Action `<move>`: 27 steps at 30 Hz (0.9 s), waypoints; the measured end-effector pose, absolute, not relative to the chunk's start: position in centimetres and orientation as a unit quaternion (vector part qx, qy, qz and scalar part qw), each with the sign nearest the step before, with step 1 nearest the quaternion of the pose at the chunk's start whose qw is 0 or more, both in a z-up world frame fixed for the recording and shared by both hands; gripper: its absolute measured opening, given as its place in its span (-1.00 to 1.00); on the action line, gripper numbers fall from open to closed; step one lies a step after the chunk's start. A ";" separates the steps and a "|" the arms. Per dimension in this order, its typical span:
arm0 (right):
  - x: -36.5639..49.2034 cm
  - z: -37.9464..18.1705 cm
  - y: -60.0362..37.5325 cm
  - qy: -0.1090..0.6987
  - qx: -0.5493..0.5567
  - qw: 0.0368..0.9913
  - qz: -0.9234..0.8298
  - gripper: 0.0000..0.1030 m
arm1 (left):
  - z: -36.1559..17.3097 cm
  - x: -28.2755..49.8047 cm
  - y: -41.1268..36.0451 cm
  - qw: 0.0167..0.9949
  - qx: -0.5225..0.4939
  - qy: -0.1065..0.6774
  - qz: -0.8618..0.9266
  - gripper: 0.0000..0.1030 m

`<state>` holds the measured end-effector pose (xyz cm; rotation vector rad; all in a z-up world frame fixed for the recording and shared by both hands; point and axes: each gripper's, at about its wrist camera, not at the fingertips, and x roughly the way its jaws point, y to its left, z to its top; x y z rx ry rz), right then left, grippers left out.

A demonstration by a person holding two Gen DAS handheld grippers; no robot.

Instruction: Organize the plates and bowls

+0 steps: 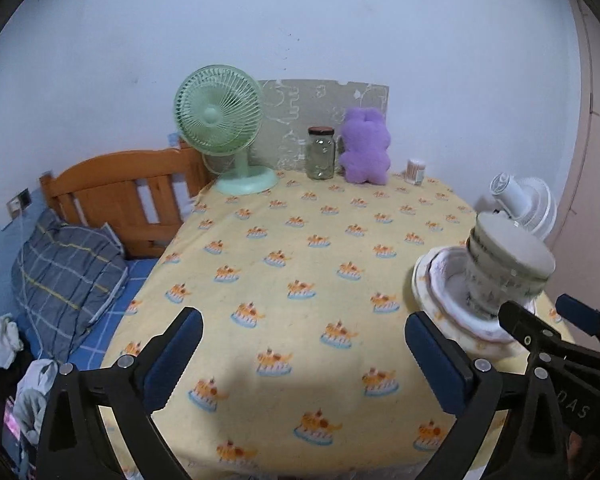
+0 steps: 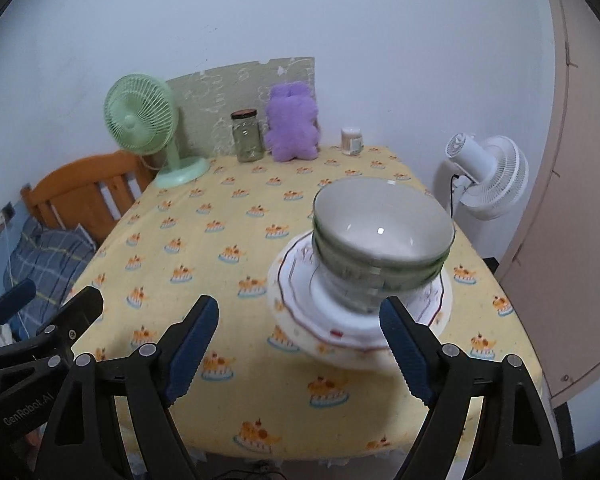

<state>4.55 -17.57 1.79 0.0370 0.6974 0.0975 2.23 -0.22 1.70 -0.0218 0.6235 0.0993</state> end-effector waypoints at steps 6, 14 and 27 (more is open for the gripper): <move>2.3 1.2 -17.1 0.335 0.017 0.941 0.054 0.65 | 1.0 -0.1 0.0 0.949 -0.024 0.310 0.051 0.99; 0.2 1.5 -17.3 0.322 0.015 0.946 0.042 0.66 | 1.1 -1.7 -0.1 0.952 -0.041 0.300 0.038 1.00; -0.3 1.9 -17.6 0.312 0.015 0.949 0.043 0.67 | 1.8 -2.0 -0.4 0.958 -0.042 0.282 0.038 1.00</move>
